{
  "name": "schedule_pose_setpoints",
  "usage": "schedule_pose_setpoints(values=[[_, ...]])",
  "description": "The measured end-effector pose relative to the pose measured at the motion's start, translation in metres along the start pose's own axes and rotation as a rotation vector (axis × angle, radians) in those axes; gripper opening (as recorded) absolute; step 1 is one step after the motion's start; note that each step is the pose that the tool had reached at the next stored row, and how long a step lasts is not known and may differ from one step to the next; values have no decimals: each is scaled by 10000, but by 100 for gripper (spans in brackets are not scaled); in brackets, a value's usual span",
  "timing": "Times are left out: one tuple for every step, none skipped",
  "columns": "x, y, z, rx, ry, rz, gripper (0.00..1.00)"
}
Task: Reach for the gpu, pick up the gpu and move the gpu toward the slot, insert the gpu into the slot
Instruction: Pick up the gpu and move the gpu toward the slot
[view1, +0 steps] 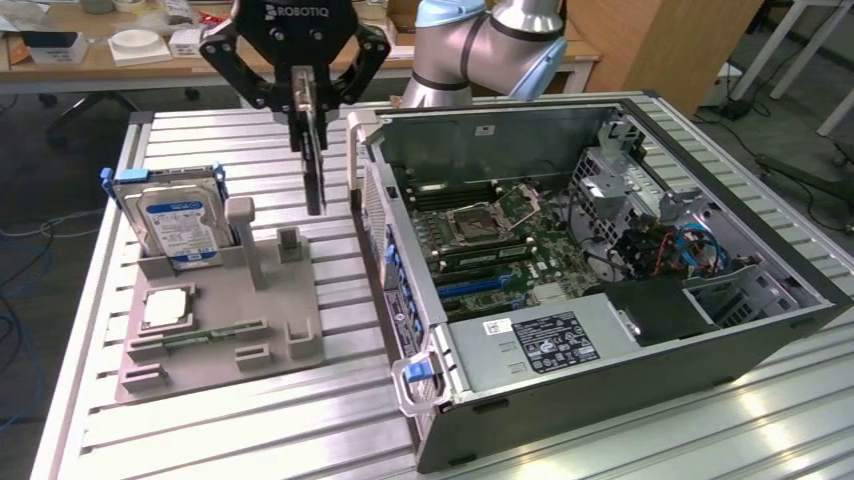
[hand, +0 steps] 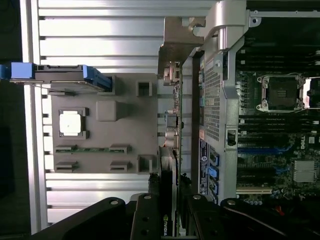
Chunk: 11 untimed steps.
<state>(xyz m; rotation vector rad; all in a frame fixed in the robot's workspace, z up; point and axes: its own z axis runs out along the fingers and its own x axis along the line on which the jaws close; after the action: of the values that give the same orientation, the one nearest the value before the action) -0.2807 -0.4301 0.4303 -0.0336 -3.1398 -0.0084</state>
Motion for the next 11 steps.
schedule_pose_setpoints(values=[[-26,1,2,0,0,7,26],[-52,1,5,0,-1,15,26],[-81,2,8,-1,-2,22,26],[-106,2,10,-1,-3,31,26],[-130,3,13,-1,-4,40,26],[-156,4,15,-1,-5,48,26],[-183,4,18,-1,-5,56,26],[-209,5,20,0,-6,64,26],[-236,5,22,-1,-6,70,26],[-263,6,23,0,-7,76,26],[-289,6,25,0,-7,83,26]])
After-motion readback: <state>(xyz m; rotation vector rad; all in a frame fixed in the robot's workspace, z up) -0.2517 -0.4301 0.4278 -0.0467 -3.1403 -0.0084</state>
